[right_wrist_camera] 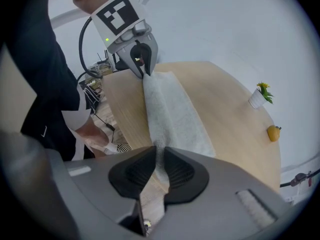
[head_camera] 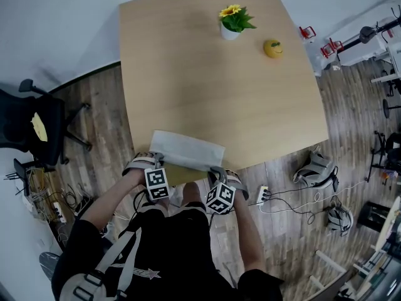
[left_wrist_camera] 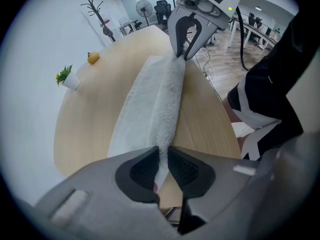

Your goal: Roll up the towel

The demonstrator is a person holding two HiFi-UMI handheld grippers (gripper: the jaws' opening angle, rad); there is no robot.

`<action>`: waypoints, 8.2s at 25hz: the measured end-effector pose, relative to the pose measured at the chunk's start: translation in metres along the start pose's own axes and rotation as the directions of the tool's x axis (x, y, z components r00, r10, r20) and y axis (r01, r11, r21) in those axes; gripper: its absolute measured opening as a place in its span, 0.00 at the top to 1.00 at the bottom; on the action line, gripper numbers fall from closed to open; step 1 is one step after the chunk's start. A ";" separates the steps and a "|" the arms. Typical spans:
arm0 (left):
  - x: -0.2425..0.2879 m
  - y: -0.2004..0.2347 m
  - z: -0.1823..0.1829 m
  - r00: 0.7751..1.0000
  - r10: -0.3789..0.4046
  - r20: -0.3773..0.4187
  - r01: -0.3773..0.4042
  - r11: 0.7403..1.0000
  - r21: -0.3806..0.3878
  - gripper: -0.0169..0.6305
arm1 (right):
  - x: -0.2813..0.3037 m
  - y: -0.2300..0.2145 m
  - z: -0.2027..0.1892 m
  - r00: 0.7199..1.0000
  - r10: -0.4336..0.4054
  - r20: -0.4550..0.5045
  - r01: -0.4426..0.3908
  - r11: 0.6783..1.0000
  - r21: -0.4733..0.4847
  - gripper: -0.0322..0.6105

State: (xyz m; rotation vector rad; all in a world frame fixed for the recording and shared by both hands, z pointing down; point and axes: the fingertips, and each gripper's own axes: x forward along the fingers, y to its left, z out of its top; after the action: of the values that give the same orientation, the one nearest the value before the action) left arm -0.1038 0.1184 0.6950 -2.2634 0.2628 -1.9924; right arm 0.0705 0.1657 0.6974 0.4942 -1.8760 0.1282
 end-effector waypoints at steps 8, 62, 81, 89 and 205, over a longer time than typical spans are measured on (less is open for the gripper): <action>-0.006 -0.033 -0.009 0.995 -0.100 -0.020 0.100 0.995 0.029 0.87 | -0.007 0.030 -0.002 0.991 0.135 -0.006 -0.135 0.990 0.040 0.86; 0.001 0.015 0.000 0.807 -0.582 -0.101 0.574 0.813 -0.101 0.82 | -0.014 -0.037 0.024 0.804 0.594 0.019 -0.585 0.786 0.198 0.84; 0.012 0.046 0.002 0.920 -0.388 -0.057 0.382 0.919 -0.094 0.72 | -0.002 -0.052 0.024 0.895 0.446 0.018 -0.442 0.881 0.166 0.84; 0.000 0.057 0.001 0.963 -0.268 -0.020 0.265 0.960 -0.092 0.72 | -0.017 -0.066 0.023 0.954 0.295 0.047 -0.299 0.940 0.162 0.79; 0.006 0.075 0.011 0.926 -0.376 -0.033 0.369 0.920 -0.129 0.68 | -0.003 -0.085 0.033 0.884 0.464 0.061 -0.468 0.875 0.125 0.66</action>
State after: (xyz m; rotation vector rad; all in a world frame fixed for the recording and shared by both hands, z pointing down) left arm -0.0966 0.0433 0.6846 -2.4886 -0.0537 -2.2791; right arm 0.0764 0.0791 0.6701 0.1224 -1.9931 0.5783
